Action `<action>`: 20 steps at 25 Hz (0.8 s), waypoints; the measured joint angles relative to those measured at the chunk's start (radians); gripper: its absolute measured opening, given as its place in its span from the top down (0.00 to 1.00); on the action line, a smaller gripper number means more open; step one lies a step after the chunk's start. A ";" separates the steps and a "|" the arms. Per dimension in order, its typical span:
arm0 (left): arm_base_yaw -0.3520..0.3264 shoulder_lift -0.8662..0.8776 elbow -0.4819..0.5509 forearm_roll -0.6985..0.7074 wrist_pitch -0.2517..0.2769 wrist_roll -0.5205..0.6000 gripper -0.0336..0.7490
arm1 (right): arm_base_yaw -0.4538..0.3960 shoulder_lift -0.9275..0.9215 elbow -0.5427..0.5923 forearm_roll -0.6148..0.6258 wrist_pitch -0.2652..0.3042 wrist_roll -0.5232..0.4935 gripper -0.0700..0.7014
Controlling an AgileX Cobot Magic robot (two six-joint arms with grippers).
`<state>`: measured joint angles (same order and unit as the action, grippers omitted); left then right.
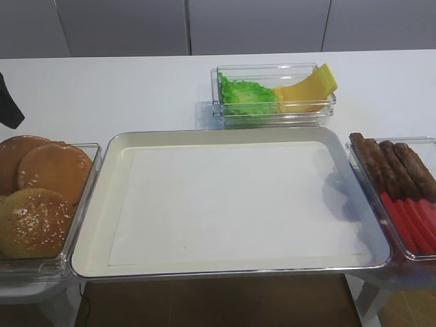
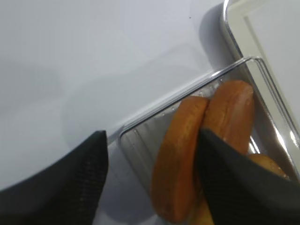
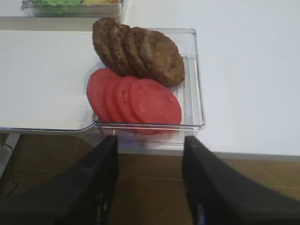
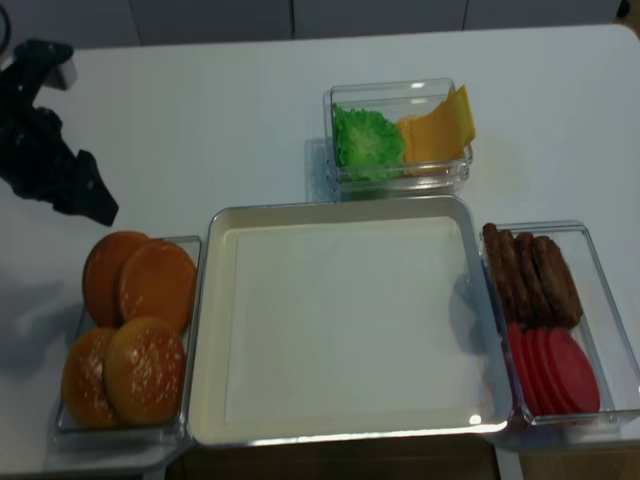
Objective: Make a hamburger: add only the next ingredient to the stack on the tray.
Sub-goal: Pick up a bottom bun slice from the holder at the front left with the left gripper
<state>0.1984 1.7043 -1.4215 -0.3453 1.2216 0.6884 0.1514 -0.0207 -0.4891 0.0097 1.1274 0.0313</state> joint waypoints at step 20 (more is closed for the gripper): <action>-0.020 0.016 -0.001 -0.021 0.000 -0.007 0.39 | 0.000 0.000 0.000 0.000 0.000 -0.004 0.45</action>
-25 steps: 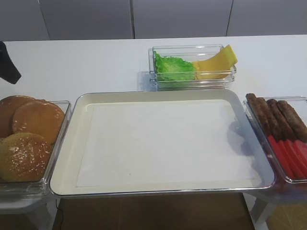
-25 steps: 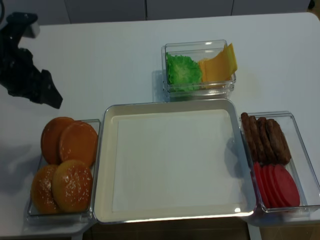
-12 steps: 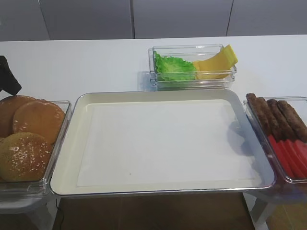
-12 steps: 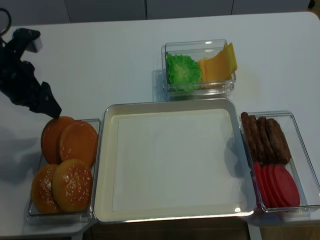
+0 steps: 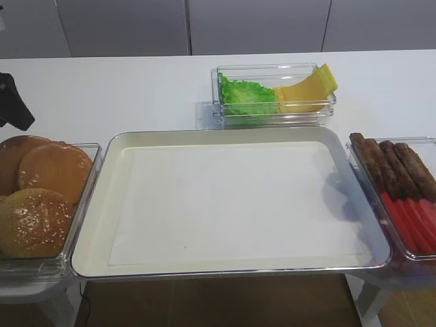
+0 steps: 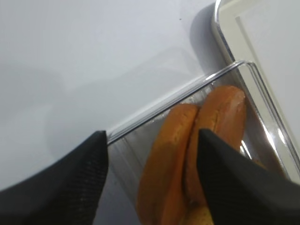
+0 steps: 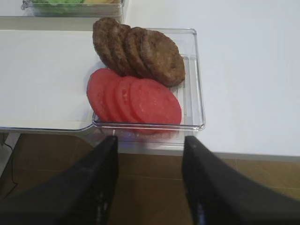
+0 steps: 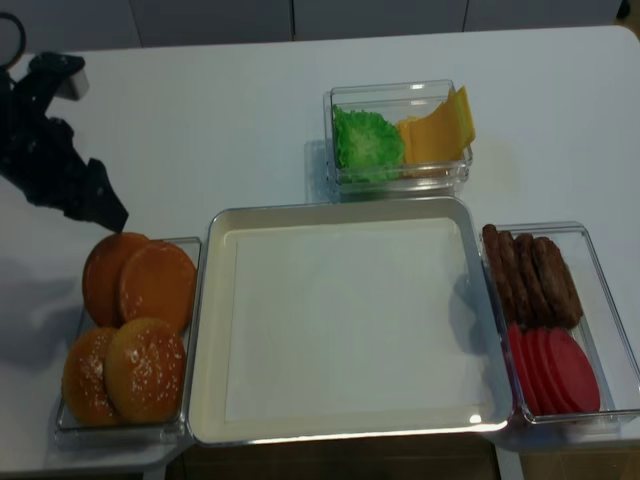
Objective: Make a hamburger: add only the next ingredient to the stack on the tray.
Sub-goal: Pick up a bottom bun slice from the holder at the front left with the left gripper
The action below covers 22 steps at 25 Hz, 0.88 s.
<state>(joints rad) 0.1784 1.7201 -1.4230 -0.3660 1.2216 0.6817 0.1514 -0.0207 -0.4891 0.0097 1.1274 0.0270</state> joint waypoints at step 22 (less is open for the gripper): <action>-0.006 -0.081 0.114 0.041 0.003 0.059 0.39 | 0.000 0.000 0.000 0.000 0.000 0.000 0.45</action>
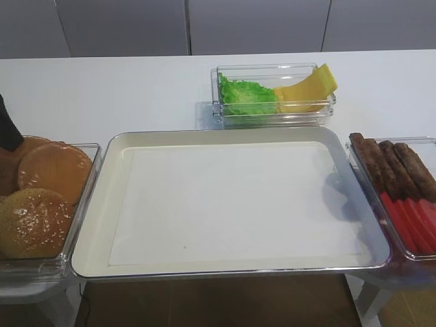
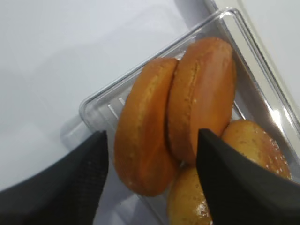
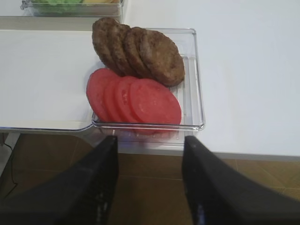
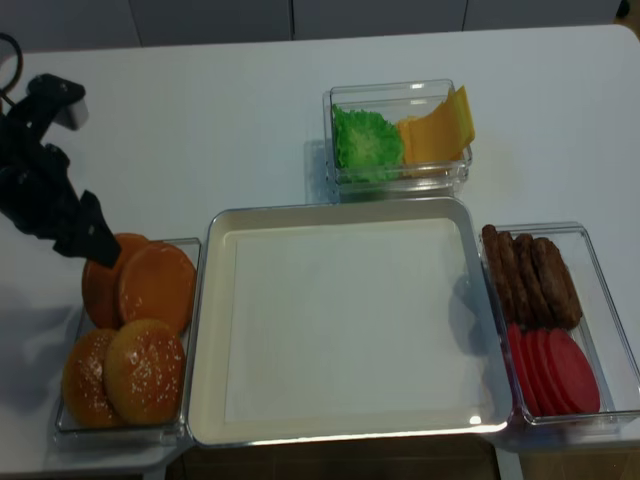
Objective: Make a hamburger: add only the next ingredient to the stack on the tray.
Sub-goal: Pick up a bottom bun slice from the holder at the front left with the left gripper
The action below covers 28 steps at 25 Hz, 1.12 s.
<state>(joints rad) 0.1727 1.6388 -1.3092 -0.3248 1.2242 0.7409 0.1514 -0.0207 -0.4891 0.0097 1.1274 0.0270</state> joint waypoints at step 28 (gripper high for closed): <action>0.000 0.071 -0.052 -0.046 -0.002 0.046 0.55 | 0.000 0.000 0.000 0.000 0.000 0.000 0.45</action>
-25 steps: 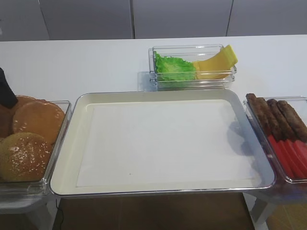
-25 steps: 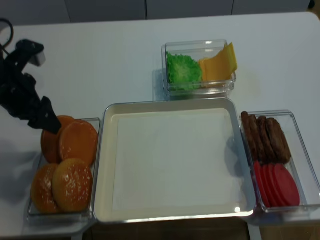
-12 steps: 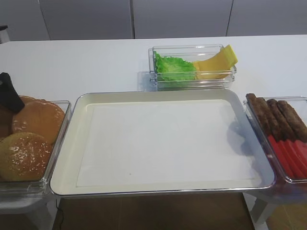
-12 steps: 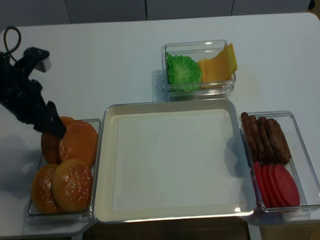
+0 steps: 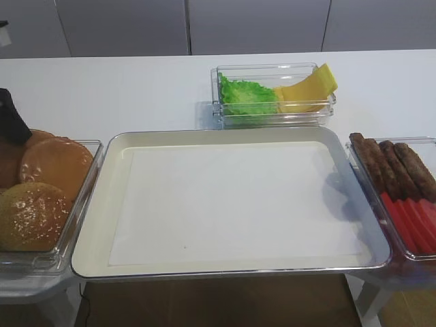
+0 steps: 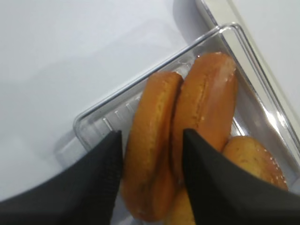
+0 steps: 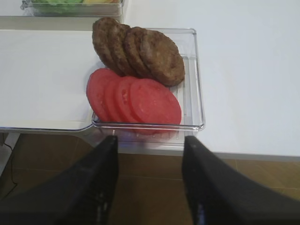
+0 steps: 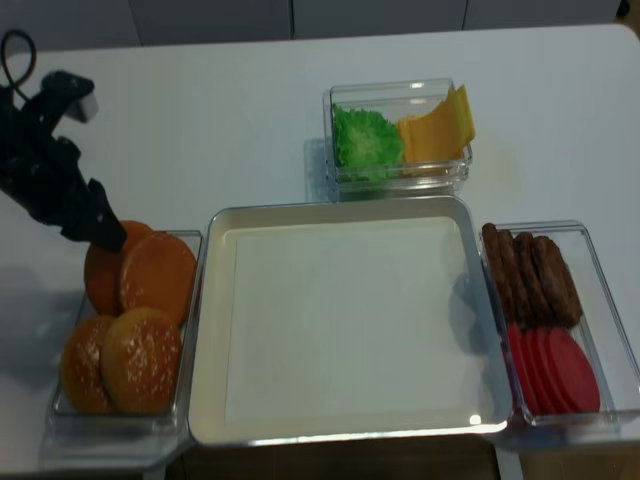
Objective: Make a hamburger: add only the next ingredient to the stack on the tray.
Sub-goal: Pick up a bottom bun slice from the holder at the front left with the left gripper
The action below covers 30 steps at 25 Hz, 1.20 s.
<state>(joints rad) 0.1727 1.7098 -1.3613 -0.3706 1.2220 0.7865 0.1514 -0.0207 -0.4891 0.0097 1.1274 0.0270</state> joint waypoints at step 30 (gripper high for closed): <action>0.000 0.023 -0.005 0.006 0.003 -0.015 0.78 | 0.000 0.000 0.000 0.000 0.000 0.000 0.45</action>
<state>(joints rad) 0.1727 1.7330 -1.3659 -0.3647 1.2254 0.7711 0.1514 -0.0207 -0.4891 0.0097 1.1274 0.0270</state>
